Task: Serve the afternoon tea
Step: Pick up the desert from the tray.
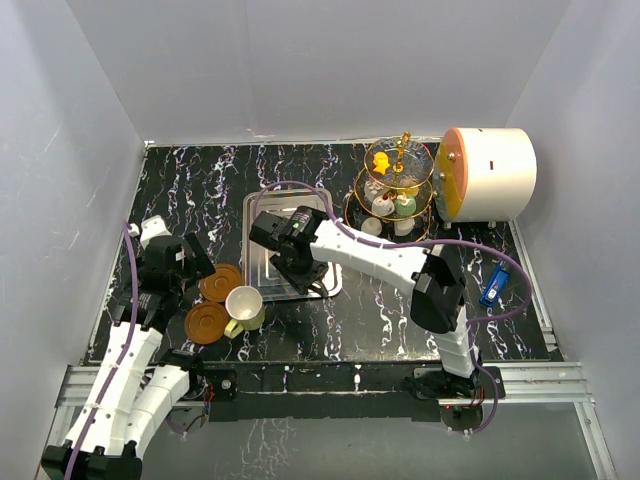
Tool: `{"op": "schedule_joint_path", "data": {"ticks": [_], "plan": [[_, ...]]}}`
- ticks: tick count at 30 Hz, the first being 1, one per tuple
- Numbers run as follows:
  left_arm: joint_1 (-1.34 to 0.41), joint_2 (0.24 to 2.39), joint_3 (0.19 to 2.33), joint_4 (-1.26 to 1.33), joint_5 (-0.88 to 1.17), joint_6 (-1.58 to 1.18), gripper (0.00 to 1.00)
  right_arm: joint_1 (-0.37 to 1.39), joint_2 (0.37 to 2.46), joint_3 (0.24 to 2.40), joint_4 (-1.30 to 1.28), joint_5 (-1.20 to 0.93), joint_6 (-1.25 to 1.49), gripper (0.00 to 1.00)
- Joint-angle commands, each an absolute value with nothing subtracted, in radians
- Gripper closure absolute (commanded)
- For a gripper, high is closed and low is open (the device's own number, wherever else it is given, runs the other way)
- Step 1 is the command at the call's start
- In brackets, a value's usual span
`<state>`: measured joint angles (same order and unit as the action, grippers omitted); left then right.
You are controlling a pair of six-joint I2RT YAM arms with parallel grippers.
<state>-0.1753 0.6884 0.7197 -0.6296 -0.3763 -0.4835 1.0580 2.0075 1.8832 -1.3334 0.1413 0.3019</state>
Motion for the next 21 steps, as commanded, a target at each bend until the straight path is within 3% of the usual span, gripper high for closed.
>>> {"op": "schedule_joint_path", "data": {"ticks": [1, 21], "plan": [[-0.185, 0.682, 0.723, -0.630, -0.382, -0.483, 0.01, 1.045, 1.991, 1.986, -1.320, 0.191, 0.334, 0.71], [-0.194, 0.696, 0.721, -0.616, -0.355, -0.470, 0.01, 0.909, 1.671, 1.980, -1.296, 0.173, 0.462, 0.75]]}}
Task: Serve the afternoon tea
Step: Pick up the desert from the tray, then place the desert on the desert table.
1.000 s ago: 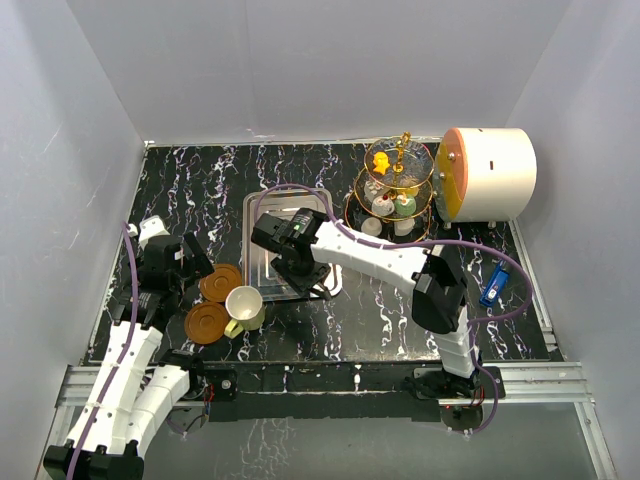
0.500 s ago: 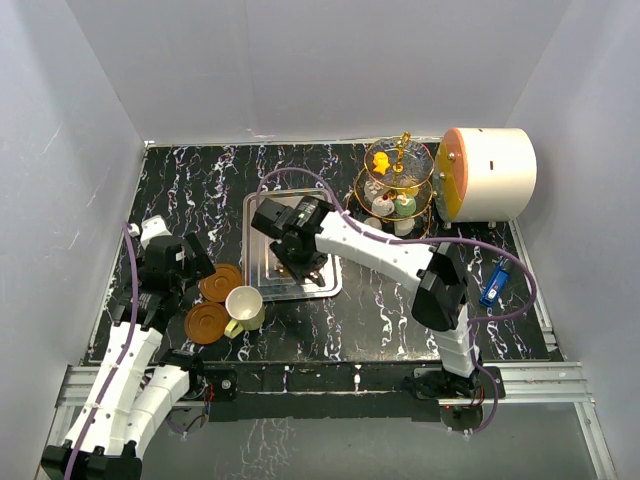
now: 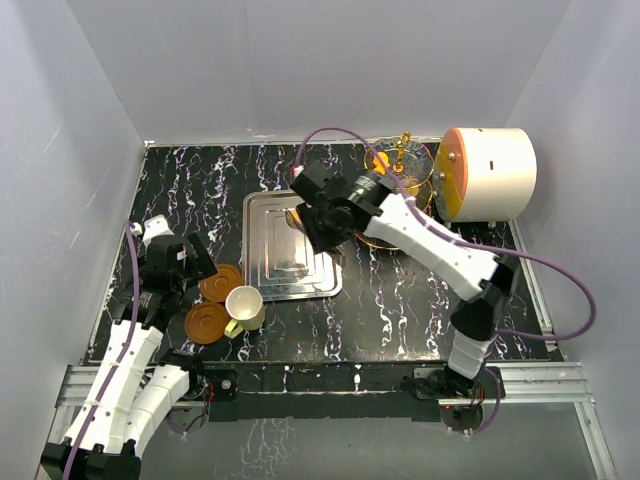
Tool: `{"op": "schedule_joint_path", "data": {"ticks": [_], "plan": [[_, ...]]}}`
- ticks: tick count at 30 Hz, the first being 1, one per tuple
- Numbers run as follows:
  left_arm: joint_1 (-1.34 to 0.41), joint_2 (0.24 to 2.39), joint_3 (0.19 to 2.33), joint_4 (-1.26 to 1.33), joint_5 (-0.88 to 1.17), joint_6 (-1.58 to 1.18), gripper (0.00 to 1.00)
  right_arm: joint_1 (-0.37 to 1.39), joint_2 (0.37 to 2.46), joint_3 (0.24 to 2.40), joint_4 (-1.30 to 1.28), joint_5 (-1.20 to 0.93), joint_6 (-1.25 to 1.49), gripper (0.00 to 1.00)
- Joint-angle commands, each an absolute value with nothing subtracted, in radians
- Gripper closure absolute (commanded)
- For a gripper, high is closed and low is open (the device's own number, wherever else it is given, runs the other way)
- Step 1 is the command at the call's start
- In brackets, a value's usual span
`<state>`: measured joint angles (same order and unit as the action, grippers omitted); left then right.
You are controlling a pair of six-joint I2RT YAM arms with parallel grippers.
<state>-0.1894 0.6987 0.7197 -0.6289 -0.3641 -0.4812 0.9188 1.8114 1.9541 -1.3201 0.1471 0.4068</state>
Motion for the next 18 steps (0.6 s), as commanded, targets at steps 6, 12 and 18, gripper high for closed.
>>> {"op": "schedule_joint_path", "data": {"ticks": [6, 12, 18], "plan": [[-0.194, 0.699, 0.720, -0.613, -0.348, -0.466, 0.01, 0.849, 1.524, 1.946, -1.316, 0.216, 0.488, 0.75], [-0.194, 0.705, 0.719, -0.610, -0.343, -0.465, 0.01, 0.769, 1.397, 1.833, -1.329, 0.235, 0.518, 0.75], [-0.195, 0.713, 0.721, -0.613, -0.344, -0.466, 0.01, 0.704, 1.315, 1.824, -1.347, 0.282, 0.518, 0.75]]}}
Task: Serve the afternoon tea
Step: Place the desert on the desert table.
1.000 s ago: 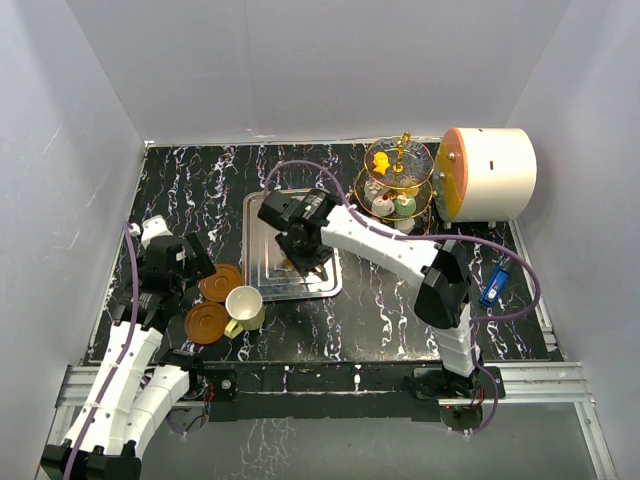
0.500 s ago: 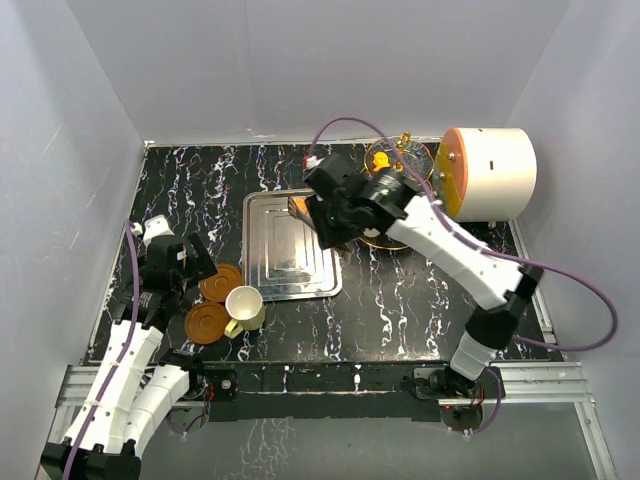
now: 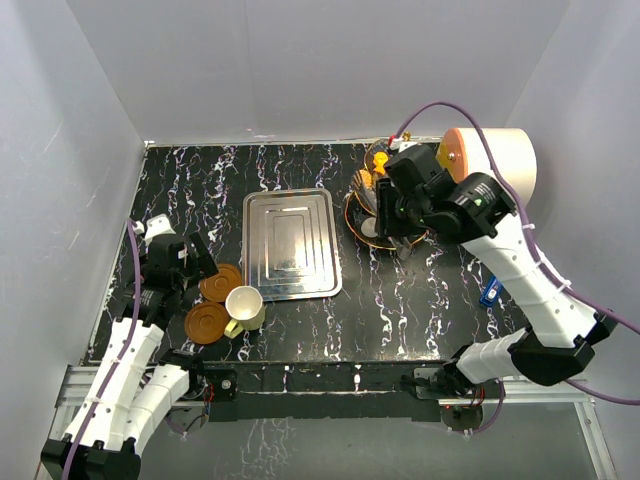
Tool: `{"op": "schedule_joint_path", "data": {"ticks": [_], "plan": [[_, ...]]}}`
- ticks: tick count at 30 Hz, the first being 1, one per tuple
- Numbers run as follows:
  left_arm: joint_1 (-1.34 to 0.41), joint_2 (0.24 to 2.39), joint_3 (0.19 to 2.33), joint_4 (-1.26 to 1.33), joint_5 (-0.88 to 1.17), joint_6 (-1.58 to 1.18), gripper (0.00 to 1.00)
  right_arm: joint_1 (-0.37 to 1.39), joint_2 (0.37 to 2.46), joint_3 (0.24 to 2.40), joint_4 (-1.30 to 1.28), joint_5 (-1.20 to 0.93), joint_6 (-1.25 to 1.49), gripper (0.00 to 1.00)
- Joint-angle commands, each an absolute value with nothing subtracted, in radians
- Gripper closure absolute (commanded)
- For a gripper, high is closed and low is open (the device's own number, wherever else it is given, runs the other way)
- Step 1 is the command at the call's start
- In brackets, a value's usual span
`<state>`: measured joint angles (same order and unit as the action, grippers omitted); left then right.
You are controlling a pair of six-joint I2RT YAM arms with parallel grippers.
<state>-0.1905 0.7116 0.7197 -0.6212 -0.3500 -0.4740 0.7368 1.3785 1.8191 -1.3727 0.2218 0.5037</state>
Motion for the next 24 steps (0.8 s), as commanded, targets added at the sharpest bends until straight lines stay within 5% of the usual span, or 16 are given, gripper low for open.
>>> {"op": "schedule_joint_path", "data": {"ticks": [1, 24], "plan": [[-0.196, 0.713, 0.720, -0.613, -0.345, -0.466, 0.01, 0.692, 1.309, 1.822, -1.350, 0.291, 0.510, 0.75], [-0.203, 0.695, 0.721, -0.620, -0.364, -0.474, 0.01, 0.460, 1.350, 1.837, -1.345, 0.391, 0.335, 0.73]]}}
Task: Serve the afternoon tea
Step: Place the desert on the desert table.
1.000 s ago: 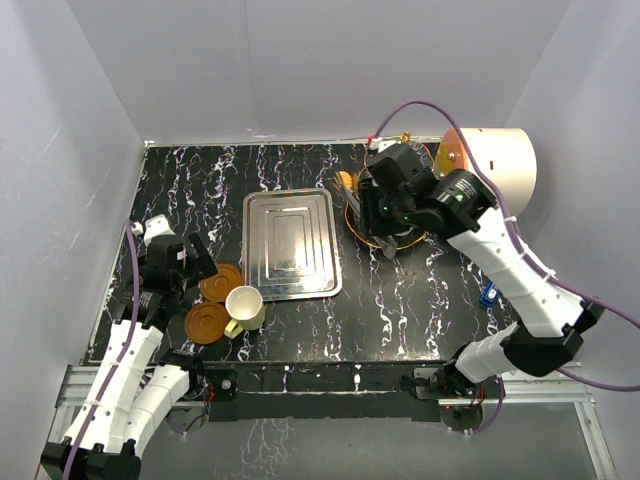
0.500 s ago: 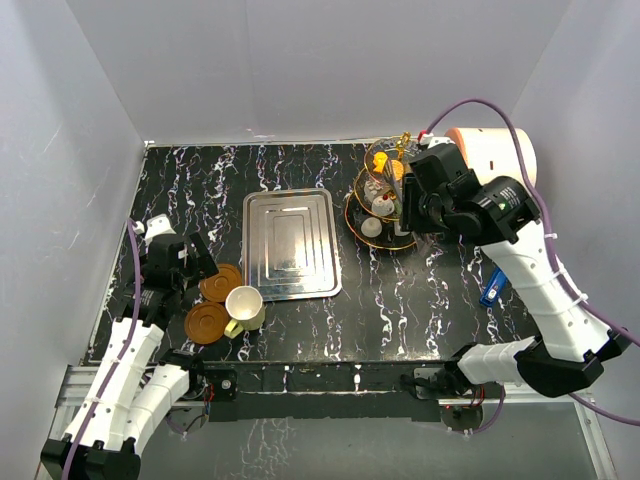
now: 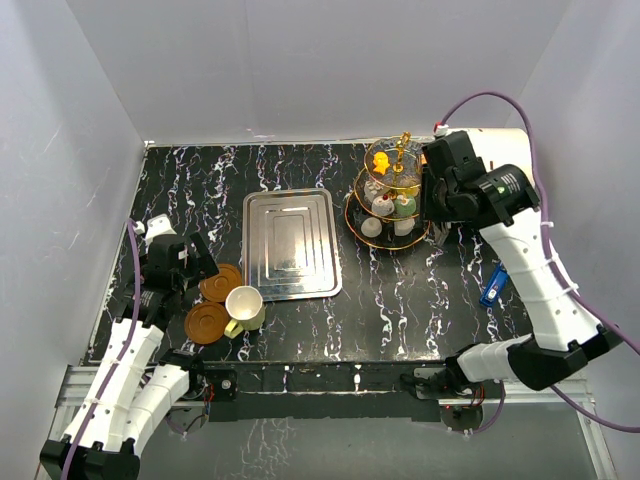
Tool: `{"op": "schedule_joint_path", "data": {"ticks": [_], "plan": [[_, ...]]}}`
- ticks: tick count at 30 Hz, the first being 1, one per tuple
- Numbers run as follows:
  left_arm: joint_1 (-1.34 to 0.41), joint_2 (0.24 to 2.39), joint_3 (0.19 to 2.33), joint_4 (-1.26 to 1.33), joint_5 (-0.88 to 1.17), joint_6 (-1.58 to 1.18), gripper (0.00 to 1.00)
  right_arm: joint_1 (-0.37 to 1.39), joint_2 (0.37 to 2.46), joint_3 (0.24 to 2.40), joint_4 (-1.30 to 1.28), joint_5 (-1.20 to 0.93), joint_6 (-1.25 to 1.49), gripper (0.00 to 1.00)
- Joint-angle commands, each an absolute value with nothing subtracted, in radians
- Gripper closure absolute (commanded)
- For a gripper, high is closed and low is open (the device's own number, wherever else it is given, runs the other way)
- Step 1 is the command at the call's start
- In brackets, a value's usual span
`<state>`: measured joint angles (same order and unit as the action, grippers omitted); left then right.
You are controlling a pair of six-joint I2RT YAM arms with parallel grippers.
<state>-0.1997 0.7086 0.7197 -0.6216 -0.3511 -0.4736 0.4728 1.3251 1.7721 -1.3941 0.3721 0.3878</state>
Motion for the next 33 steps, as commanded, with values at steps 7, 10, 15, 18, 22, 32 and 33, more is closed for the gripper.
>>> {"op": "schedule_joint_path", "data": {"ticks": [7, 10, 15, 18, 22, 32, 33], "plan": [[-0.205, 0.693, 0.721, -0.619, -0.362, -0.474, 0.01, 0.435, 1.438, 1.899, -1.336, 0.327, 0.315, 0.72], [-0.205, 0.696, 0.719, -0.617, -0.354, -0.471, 0.01, 0.430, 1.453, 1.919, -1.336, 0.335, 0.320, 0.72], [-0.205, 0.710, 0.720, -0.613, -0.348, -0.468, 0.01, 0.428, 1.462, 1.916, -1.336, 0.358, 0.337, 0.72], [-0.205, 0.717, 0.720, -0.609, -0.339, -0.464, 0.01, 0.426, 1.471, 1.916, -1.332, 0.370, 0.344, 0.70], [-0.205, 0.714, 0.720, -0.611, -0.343, -0.464, 0.01, 0.426, 1.496, 1.928, -1.331, 0.388, 0.342, 0.68], [-0.206, 0.697, 0.720, -0.617, -0.356, -0.471, 0.01, 0.426, 1.479, 1.932, -1.329, 0.383, 0.345, 0.52], [-0.206, 0.697, 0.721, -0.617, -0.357, -0.471, 0.01, 0.426, 1.474, 1.932, -1.328, 0.385, 0.346, 0.52]]}}
